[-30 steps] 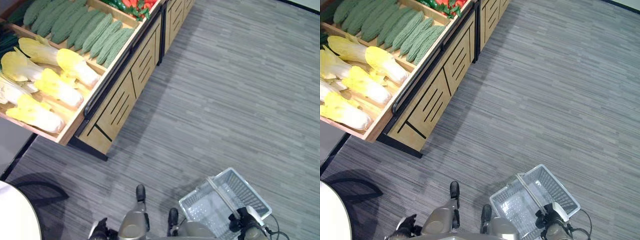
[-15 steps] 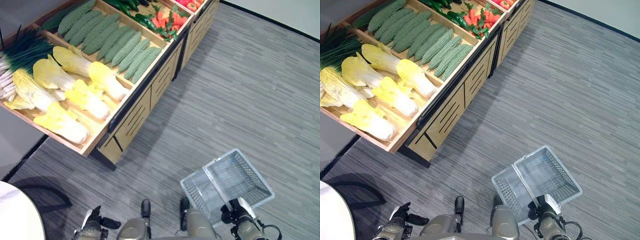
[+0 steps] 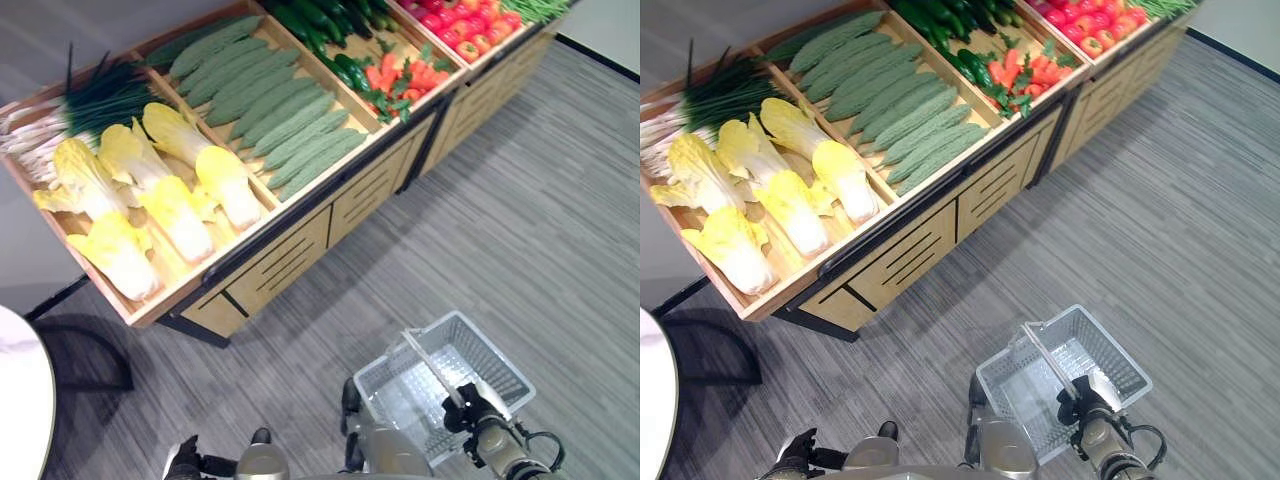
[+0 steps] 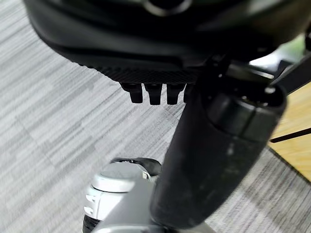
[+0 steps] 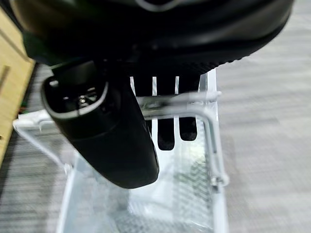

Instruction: Get the vegetables into the basket

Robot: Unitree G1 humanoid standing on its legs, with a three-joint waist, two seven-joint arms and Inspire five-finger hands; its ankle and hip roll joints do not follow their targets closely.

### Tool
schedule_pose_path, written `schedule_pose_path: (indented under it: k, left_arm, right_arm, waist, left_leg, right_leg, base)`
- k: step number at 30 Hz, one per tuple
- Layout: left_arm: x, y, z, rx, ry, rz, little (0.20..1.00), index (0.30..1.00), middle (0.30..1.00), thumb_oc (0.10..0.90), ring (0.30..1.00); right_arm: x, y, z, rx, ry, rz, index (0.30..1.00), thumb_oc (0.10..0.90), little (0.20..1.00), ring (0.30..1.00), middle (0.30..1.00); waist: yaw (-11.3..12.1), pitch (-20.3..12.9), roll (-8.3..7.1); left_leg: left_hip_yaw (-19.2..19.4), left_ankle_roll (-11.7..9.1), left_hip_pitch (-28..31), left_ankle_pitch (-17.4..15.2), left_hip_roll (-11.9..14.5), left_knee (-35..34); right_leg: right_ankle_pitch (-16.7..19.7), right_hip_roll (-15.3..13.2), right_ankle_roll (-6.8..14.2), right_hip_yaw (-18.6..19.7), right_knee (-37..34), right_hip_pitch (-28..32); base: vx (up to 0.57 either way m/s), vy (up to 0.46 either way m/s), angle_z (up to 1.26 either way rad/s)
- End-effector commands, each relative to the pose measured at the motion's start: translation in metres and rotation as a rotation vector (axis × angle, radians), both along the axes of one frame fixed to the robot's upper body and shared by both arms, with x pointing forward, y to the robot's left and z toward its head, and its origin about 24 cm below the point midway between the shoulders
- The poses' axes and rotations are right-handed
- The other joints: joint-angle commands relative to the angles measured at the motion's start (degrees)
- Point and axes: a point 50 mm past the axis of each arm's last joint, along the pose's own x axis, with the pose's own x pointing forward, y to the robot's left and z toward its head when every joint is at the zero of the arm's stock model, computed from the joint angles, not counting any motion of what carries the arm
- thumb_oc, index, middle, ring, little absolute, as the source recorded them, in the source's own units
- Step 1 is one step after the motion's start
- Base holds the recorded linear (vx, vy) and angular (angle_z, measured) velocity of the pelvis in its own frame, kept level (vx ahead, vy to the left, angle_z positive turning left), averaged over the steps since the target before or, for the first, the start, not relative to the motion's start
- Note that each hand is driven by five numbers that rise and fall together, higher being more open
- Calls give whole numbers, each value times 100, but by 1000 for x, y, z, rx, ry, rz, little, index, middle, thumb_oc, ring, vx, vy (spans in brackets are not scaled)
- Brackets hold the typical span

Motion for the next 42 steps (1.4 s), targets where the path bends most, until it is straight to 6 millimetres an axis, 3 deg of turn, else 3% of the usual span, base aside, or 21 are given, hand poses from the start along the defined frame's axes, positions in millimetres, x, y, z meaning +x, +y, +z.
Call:
schedule_pose_path:
  k: [1, 2, 3, 6, 8, 9, 10, 17, 19, 26, 27, 30, 32, 34, 37, 38, 42]
  left_arm:
    - [16, 6, 6, 27, -44, -37, 1000, 1000, 1000, 900, 1000]
    - [20, 5, 7, 27, -53, -44, 1000, 1000, 1000, 900, 1000]
    - [26, 5, 9, 33, -66, -60, 1000, 1000, 1000, 900, 1000]
    - [30, 3, 9, 41, -66, -82, 1000, 1000, 1000, 900, 1000]
    - [32, 3, 10, 49, -65, -100, 1000, 1000, 1000, 900, 1000]
    - [30, 5, 10, 56, -60, -101, 1000, 1000, 1000, 900, 1000]
    - [28, 7, 10, 62, -54, -99, 1000, 1000, 1000, 900, 1000]
    - [16, 10, 7, 54, -15, -97, 1000, 1000, 1000, 900, 1000]
    - [19, 15, 10, 63, -30, -78, 1000, 1000, 1000, 900, 1000]
    - [21, 20, 12, 72, -50, -54, 1000, 1000, 1000, 900, 1000]
    - [18, 25, 13, 83, -42, -37, 1000, 1000, 1000, 900, 1000]
    - [18, 26, 13, 83, -45, -35, 1000, 1000, 1000, 900, 1000]
    - [19, 29, 15, 93, -50, -24, 1000, 1000, 1000, 900, 1000]
    - [21, 30, 16, 96, -57, -18, 1000, 1000, 1000, 900, 1000]
    - [25, 33, 18, 106, -71, -12, 1000, 1000, 1000, 900, 1000]
    - [23, 32, 17, 101, -65, -11, 1000, 1000, 1000, 900, 1000]
    - [19, 29, 14, 84, -56, 25, 1000, 1000, 1000, 900, 1000]
  right_arm:
    - [-13, -25, 7, -87, -11, 4, 300, 400, 300, 300, 300]
    - [-17, -28, 7, -93, -2, -17, 300, 400, 300, 300, 300]
    - [-29, -32, 3, -90, 30, -64, 300, 400, 300, 300, 300]
    - [-35, -34, 2, -89, 38, -92, 300, 400, 300, 300, 300]
    - [-38, -34, 0, -86, 44, -109, 300, 400, 300, 300, 300]
    - [-40, -33, -1, -81, 48, -116, 300, 400, 300, 300, 300]
    - [-40, -32, -2, -79, 50, -115, 300, 400, 300, 300, 300]
    - [-37, -15, -9, -40, 72, -95, 300, 400, 300, 300, 300]
    - [-32, -6, -12, -23, 79, -64, 300, 400, 300, 300, 300]
    - [-21, 4, -11, -7, 68, -16, 300, 400, 300, 300, 300]
    - [-15, 8, -10, -2, 55, -7, 300, 400, 300, 300, 300]
    - [-14, 8, -11, -1, 57, -4, 300, 400, 300, 300, 300]
    - [-13, 9, -10, -7, 58, 5, 300, 400, 300, 300, 300]
    - [-12, 8, -10, -11, 60, 2, 300, 400, 300, 300, 300]
    - [-17, 7, -12, -7, 81, -13, 300, 400, 300, 300, 300]
    - [-21, 6, -14, -7, 94, -24, 300, 400, 300, 300, 300]
    - [-22, -3, -11, -26, 90, -29, 300, 400, 300, 300, 300]
  waist:
    - [-138, 13, -108]
    - [-160, 44, -118]
    - [-232, 85, -77]
    - [-259, 90, -31]
    - [-269, 70, 42]
    - [-205, 85, 61]
    - [-169, 77, 62]
    - [-4, 26, -169]
    - [72, 26, -270]
    - [179, 5, -372]
    - [205, 78, -299]
    - [185, 83, -249]
    - [213, 67, -242]
    - [187, 92, -242]
    - [59, 105, -245]
    - [74, 92, -262]
    - [67, 22, -173]
  left_leg:
    - [393, 189, -243, -24, -62, 478]
    - [627, 199, -391, 36, -59, 680]
    - [1363, 249, -667, 68, -11, 531]
    - [1711, 302, -862, 2, -113, 99]
    - [1995, 305, -1147, 213, -195, -239]
    - [2131, 258, -1405, 477, -196, -377]
    - [2111, 238, -1490, 573, -170, -382]
    - [2188, 557, -1201, 126, -406, -291]
    - [2206, 644, -1201, 8, -494, -230]
    - [2192, 789, -1107, -118, -657, -331]
    - [2096, 901, -923, -117, -691, -500]
    - [2042, 877, -800, -71, -651, -645]
    - [2074, 778, -706, -32, -542, -790]
    - [2004, 701, -661, -3, -500, -833]
    - [1671, 542, -497, 41, -422, -1005]
    - [1542, 410, -535, 158, -300, -1044]
    - [1357, 249, -654, 307, -72, -1044]
  right_leg:
    - [-187, -717, 687, 228, 884, -413]
    - [-235, -756, 634, 143, 858, -322]
    - [-355, -807, 600, -108, 781, -118]
    - [-367, -874, 658, -310, 672, -18]
    - [-405, -864, 697, -465, 592, 68]
    - [-494, -826, 704, -476, 559, 266]
    - [-519, -799, 699, -451, 556, 322]
    - [-509, -1049, 905, -66, 682, 540]
    - [-344, -1136, 991, -10, 681, 510]
    - [46, -1281, 1184, 28, 868, 428]
    - [223, -1258, 1262, 234, 1777, 122]
    - [233, -1257, 1222, 228, 1778, -40]
    - [192, -1420, 1213, 43, 1313, -136]
    - [214, -1456, 1224, 91, 985, -173]
    - [433, -1321, 1298, 880, 499, -450]
    - [296, -1247, 1248, 744, 360, -330]
    - [130, -995, 1078, 486, 205, -134]
  base:
    - [62, -198, 91]
    - [133, -322, 113]
    - [90, -182, 93]
    - [60, -69, 97]
    - [148, 29, 69]
    - [252, 83, 67]
    - [355, 185, 35]
    - [181, 203, -38]
    - [80, 155, 6]
    - [60, 124, 9]
    - [78, 133, 0]
    - [62, 37, 12]
    - [71, -112, 21]
    - [83, -138, 8]
    - [135, -273, 53]
    - [98, -361, 123]
    - [23, -319, 55]
